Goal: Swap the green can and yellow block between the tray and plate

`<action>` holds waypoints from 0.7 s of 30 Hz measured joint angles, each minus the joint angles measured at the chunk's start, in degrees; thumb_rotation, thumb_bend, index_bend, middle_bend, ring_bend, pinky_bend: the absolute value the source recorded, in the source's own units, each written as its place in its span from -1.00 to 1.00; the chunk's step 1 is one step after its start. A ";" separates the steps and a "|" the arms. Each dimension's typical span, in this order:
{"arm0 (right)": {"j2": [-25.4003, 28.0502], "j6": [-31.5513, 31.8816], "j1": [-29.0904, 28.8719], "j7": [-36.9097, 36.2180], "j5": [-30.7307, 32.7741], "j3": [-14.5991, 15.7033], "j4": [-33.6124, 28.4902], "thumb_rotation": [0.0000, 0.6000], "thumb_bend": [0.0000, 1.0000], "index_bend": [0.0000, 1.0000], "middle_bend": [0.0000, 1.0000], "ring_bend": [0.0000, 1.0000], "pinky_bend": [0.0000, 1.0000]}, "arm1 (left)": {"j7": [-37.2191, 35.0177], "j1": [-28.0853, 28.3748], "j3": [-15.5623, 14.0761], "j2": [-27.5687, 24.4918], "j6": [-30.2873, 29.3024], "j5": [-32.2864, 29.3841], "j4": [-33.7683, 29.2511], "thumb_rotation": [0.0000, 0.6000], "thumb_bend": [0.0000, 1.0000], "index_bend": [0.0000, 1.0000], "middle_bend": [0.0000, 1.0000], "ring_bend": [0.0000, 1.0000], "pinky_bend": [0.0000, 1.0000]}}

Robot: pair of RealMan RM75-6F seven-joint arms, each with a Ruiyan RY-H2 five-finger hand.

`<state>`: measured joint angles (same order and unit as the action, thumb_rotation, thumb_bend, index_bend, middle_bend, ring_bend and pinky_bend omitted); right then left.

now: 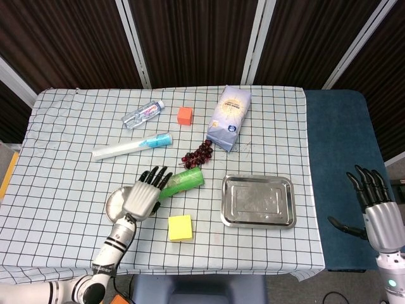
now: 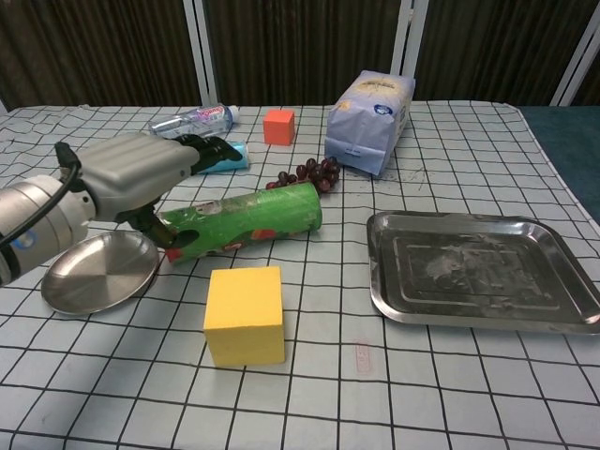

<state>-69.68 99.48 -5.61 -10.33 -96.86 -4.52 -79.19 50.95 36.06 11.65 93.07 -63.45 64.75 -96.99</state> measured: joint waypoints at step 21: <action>0.86 -0.43 -0.03 -1.27 0.07 0.03 -0.50 1.00 -1.00 -0.98 -1.00 -1.00 -1.00 | -2.80 8.18 0.21 8.45 4.36 -5.19 12.65 1.00 -0.28 -1.00 -0.87 -0.91 -0.66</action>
<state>-68.82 99.05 -5.65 -11.60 -96.79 -4.50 -79.69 48.15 44.25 11.86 101.52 -59.09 59.56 -84.35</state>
